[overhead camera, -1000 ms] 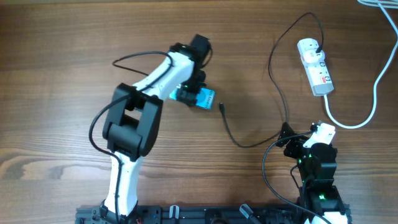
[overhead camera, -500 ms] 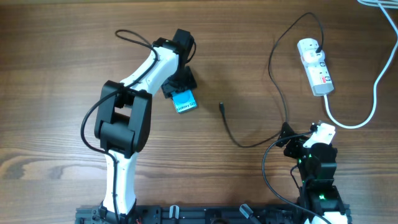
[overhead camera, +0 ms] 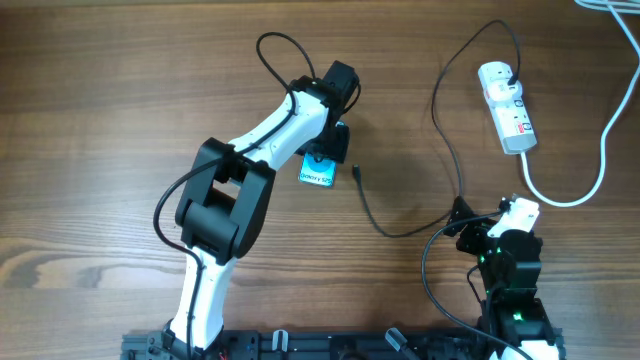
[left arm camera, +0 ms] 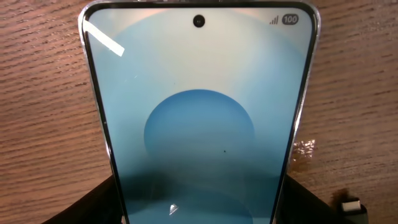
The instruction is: Plug charger to phone and switch on socket
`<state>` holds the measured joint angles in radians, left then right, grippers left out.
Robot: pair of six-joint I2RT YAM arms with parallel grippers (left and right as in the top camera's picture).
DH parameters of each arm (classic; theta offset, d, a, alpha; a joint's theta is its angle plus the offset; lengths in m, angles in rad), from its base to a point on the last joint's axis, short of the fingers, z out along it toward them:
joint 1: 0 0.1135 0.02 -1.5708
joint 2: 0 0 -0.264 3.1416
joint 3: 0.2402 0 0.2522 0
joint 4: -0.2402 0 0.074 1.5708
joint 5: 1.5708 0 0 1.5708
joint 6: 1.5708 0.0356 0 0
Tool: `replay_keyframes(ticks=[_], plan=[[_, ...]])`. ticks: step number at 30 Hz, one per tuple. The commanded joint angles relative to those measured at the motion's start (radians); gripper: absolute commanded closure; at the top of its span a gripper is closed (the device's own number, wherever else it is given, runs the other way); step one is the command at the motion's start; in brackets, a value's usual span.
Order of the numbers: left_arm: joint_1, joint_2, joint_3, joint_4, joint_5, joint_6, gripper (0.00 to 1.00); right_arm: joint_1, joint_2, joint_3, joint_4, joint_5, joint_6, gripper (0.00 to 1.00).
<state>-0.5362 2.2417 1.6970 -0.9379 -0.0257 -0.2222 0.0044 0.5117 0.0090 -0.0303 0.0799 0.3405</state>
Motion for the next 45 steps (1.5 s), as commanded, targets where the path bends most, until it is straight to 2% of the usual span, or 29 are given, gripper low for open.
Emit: replay_keyframes(ticks=[1,5,8,18,22,27,30,38,40,45], plan=[[0.036,0.027,-0.012,0.006,-0.021,-0.095,0.45,0.004,0.002,0.017,0.003,0.017,0.010,0.00],[0.076,0.027,-0.012,0.003,-0.021,-0.215,0.44,0.004,0.002,0.017,0.003,0.017,0.010,0.00],[0.092,0.027,-0.012,-0.009,-0.012,-0.232,0.43,0.004,0.002,0.017,0.003,0.017,0.010,0.00],[0.087,0.027,-0.012,-0.022,-0.014,-0.227,0.22,0.004,0.002,0.017,0.003,0.017,0.010,0.00],[0.083,0.027,-0.012,-0.017,-0.013,-0.132,0.23,0.004,0.002,0.017,0.003,0.017,0.010,0.00],[0.083,0.027,-0.012,-0.012,-0.013,-0.129,0.24,0.004,0.002,0.017,0.003,0.017,0.010,0.00],[0.083,0.027,-0.012,-0.008,-0.013,-0.124,0.29,0.004,0.002,0.017,0.003,0.017,0.010,0.00],[0.083,0.027,-0.012,-0.004,-0.013,-0.122,0.29,0.004,0.002,0.017,0.003,0.017,0.010,0.00],[0.083,0.027,-0.012,-0.005,-0.013,-0.122,0.13,0.004,0.002,0.017,0.003,0.017,0.010,0.00],[0.083,0.027,-0.012,-0.021,-0.013,-0.168,0.08,0.004,0.002,0.017,0.003,0.017,0.010,0.00]])
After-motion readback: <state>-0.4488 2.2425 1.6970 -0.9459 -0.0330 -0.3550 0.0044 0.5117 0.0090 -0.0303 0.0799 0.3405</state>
